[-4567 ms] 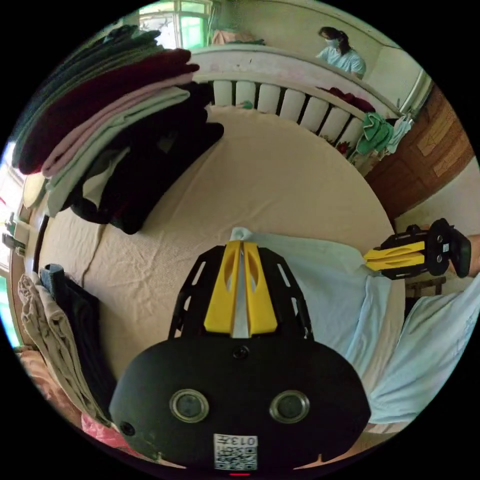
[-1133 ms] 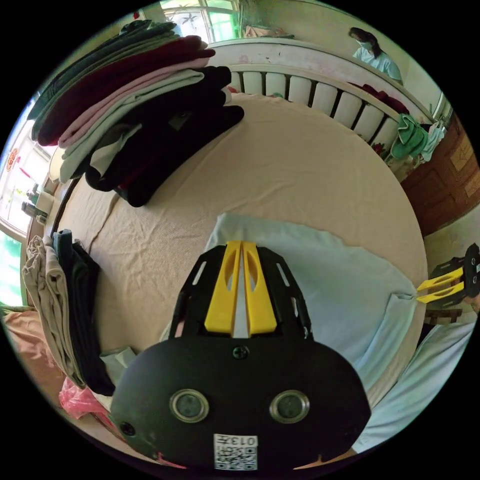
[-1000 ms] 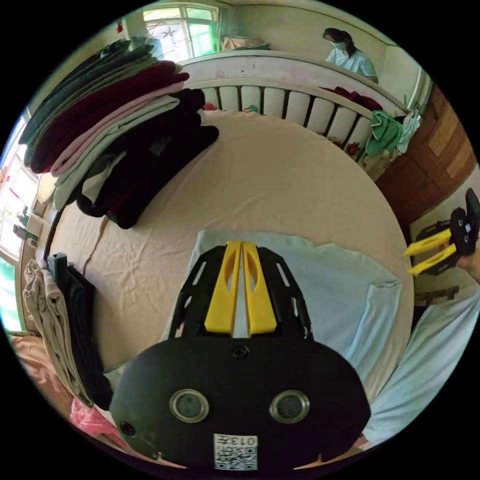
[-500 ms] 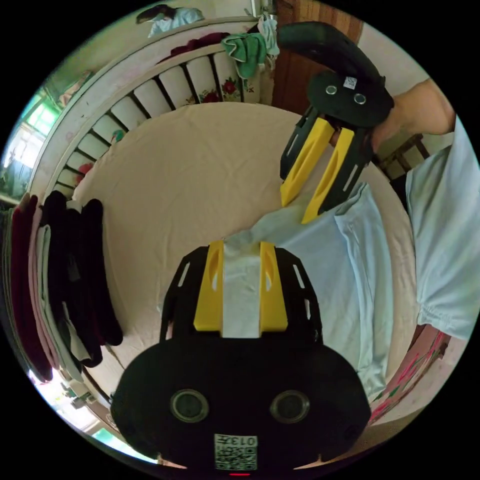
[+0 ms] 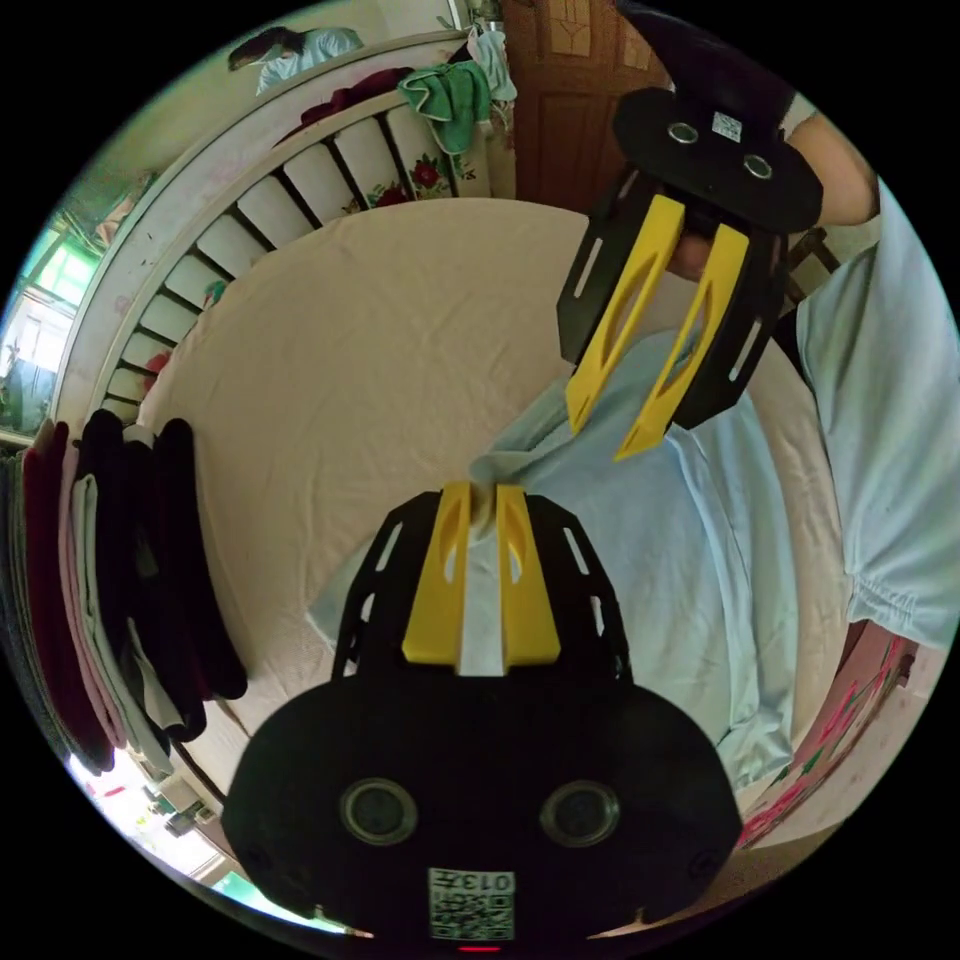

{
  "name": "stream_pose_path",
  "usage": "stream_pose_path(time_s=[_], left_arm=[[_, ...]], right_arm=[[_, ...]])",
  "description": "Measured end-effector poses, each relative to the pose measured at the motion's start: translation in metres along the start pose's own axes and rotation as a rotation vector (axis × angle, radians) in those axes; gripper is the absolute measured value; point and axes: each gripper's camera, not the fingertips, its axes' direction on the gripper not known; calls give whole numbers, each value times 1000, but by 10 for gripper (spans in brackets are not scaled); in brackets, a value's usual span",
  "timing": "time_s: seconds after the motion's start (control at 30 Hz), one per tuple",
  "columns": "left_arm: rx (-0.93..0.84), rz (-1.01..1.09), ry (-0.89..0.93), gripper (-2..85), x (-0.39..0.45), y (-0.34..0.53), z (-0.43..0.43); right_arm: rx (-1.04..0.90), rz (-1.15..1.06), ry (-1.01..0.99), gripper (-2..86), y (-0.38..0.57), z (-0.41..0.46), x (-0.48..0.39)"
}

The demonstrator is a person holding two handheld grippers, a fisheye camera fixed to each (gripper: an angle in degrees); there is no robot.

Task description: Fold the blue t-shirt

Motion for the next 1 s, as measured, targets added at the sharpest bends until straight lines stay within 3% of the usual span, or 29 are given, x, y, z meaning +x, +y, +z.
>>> stream_pose_path(time_s=[0.17, 0.37, 0.53, 0.63, 0.77, 1.0], left_arm=[[36, -64, -60, 46, 0, 14, -9], [44, -283, -128, 29, -39, 18, -16], [45, -419, -86, 27, -50, 59, -19], [0, -506, -109, 53, -54, 83, -11], [65, -670, -2, 87, -76, 109, -1], [70, -735, 8, 88, -90, 127, 4]], right_arm=[[35, 41, 127, 57, 15, 2, -9], [41, 167, 84, 44, 20, 9, 15], [53, 128, 33, 23, 14, 20, 12], [-53, 125, 46, 19, 11, 43, 15], [-51, 153, 71, 14, 17, 43, 24], [-39, 104, 52, 11, 18, 43, 15]])
